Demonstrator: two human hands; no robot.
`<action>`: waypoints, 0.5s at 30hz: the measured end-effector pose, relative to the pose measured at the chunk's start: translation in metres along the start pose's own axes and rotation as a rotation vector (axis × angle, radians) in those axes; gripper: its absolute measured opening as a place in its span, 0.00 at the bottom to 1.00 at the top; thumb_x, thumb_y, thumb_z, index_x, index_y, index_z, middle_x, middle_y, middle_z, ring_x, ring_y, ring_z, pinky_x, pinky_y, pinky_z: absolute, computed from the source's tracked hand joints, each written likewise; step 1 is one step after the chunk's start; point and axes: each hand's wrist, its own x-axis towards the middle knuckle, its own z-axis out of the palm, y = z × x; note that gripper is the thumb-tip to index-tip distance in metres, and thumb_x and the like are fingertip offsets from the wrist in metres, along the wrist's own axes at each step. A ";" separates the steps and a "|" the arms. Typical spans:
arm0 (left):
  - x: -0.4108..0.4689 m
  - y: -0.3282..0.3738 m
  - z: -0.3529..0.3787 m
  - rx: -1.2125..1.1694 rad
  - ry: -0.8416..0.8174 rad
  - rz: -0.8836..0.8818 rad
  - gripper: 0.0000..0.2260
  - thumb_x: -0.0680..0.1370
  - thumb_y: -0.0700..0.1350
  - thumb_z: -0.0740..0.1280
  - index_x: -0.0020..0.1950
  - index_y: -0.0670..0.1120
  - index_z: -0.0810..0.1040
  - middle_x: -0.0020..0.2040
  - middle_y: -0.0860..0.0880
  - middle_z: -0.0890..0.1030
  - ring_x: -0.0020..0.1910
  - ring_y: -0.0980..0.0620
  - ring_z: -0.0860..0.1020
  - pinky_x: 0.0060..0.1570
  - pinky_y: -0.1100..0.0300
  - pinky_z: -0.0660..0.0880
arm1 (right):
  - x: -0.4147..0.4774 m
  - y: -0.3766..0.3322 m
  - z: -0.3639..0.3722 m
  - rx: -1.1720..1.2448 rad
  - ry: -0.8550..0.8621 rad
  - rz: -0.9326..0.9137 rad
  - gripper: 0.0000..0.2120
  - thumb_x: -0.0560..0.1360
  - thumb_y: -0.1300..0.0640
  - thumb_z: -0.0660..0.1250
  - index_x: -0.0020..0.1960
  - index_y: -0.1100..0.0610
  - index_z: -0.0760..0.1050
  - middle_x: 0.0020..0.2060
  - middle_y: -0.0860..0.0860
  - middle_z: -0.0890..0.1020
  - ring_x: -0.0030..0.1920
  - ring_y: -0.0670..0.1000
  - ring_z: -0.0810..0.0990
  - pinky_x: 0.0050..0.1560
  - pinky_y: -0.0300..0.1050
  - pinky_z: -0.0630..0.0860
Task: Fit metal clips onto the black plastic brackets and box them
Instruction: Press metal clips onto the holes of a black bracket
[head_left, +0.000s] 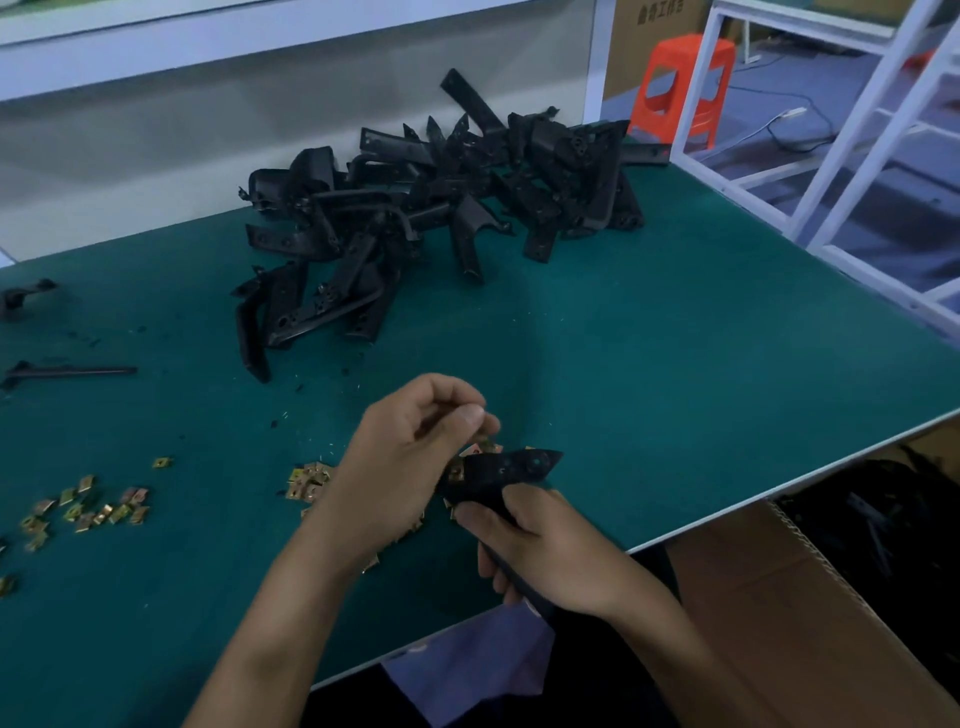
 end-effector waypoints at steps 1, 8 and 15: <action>0.000 0.000 0.004 0.017 -0.011 0.000 0.04 0.81 0.40 0.67 0.51 0.48 0.80 0.45 0.51 0.87 0.46 0.58 0.84 0.46 0.69 0.77 | 0.000 0.000 0.000 -0.002 0.003 0.000 0.20 0.82 0.43 0.63 0.39 0.55 0.72 0.32 0.53 0.83 0.28 0.55 0.82 0.29 0.44 0.77; 0.001 -0.010 0.009 0.192 0.005 0.016 0.07 0.81 0.43 0.67 0.50 0.56 0.81 0.45 0.56 0.86 0.47 0.59 0.83 0.51 0.59 0.79 | 0.002 -0.002 0.001 0.014 0.027 0.052 0.21 0.82 0.43 0.62 0.41 0.59 0.74 0.32 0.56 0.83 0.29 0.59 0.82 0.29 0.48 0.80; -0.009 -0.020 0.011 0.201 0.216 0.070 0.08 0.82 0.44 0.67 0.51 0.58 0.80 0.47 0.59 0.85 0.49 0.59 0.82 0.49 0.64 0.78 | 0.004 -0.006 0.000 0.110 0.012 0.089 0.15 0.83 0.43 0.60 0.45 0.53 0.72 0.31 0.53 0.81 0.28 0.52 0.80 0.27 0.44 0.76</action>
